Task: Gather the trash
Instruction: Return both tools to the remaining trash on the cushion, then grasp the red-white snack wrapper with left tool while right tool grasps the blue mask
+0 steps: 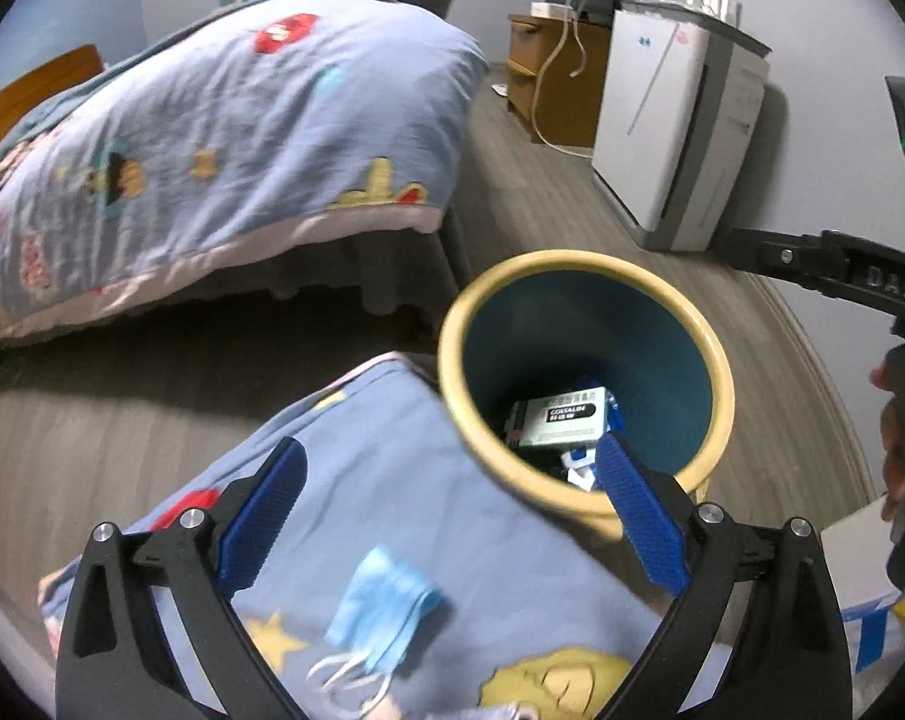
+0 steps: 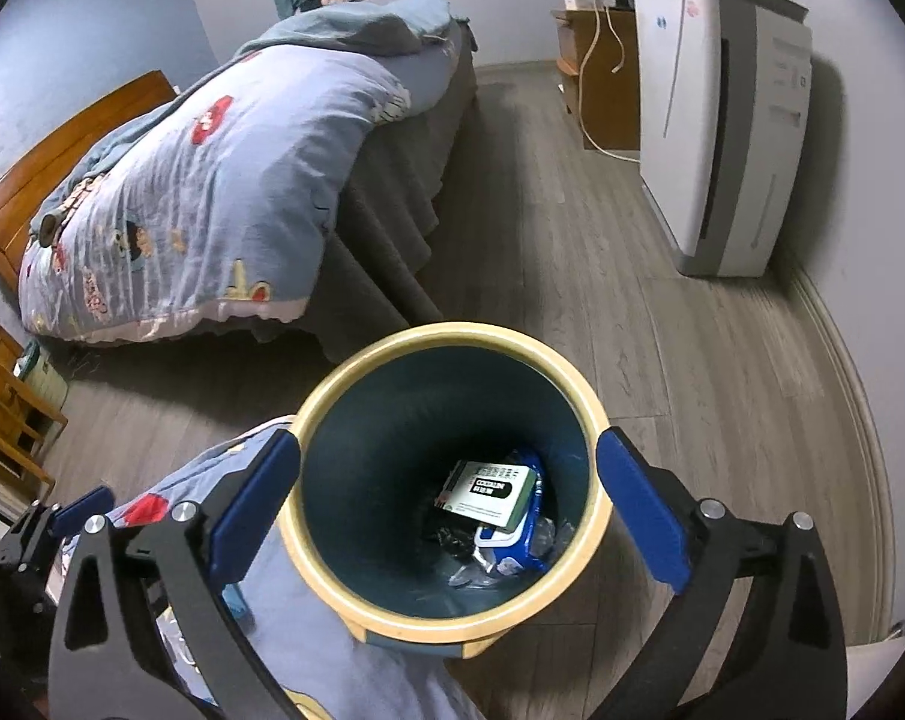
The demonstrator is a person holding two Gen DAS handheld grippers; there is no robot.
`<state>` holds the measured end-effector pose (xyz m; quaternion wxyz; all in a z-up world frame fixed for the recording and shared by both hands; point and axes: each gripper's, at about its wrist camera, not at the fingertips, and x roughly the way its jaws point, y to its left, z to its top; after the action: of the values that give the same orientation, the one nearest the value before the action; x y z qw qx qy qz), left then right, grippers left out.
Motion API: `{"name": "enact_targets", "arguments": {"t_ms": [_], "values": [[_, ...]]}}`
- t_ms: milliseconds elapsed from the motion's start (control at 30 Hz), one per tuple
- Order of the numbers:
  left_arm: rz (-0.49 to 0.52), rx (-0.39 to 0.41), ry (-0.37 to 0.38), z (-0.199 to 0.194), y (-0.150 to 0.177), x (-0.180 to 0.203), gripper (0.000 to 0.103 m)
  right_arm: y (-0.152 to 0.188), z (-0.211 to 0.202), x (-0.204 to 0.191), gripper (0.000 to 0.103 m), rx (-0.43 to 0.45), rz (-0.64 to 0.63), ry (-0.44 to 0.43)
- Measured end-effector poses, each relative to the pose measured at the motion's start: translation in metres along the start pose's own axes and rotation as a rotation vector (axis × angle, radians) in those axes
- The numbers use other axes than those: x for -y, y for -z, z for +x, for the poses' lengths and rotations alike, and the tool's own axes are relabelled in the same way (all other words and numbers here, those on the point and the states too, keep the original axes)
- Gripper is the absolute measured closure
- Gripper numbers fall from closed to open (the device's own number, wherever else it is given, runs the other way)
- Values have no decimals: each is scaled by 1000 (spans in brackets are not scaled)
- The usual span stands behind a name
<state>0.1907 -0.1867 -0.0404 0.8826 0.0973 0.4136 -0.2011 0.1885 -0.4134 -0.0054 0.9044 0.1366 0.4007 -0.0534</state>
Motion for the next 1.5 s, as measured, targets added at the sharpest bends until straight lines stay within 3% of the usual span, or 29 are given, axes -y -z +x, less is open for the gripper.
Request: {"name": "enact_targets", "arguments": {"t_ms": [233,433,700,967,1133,1300,1500], "values": [[-64,25,-23,-66,40,-37,6,18,-17,-44,6,-24,-100,-50],[-93,20,-101,-112,80,-68,6,38,-40,-81,6,-30,-120,-117],[-195,25,-151,-161,133,-108,6,66,-54,-127,6,-55,-194,-133],[-232,-64,-194,-157,193,-132,6,95,-47,-166,6,-119,-240,-140],[-305,-151,-164,-145,228,-144,6,105,-38,-184,6,-151,-225,-132],[-313,-231,-161,-129,254,-145,6,114,-21,-195,6,-209,-180,-119],[-340,-273,-82,-118,265,-146,7,122,-1,-198,6,-253,-155,-62]]}}
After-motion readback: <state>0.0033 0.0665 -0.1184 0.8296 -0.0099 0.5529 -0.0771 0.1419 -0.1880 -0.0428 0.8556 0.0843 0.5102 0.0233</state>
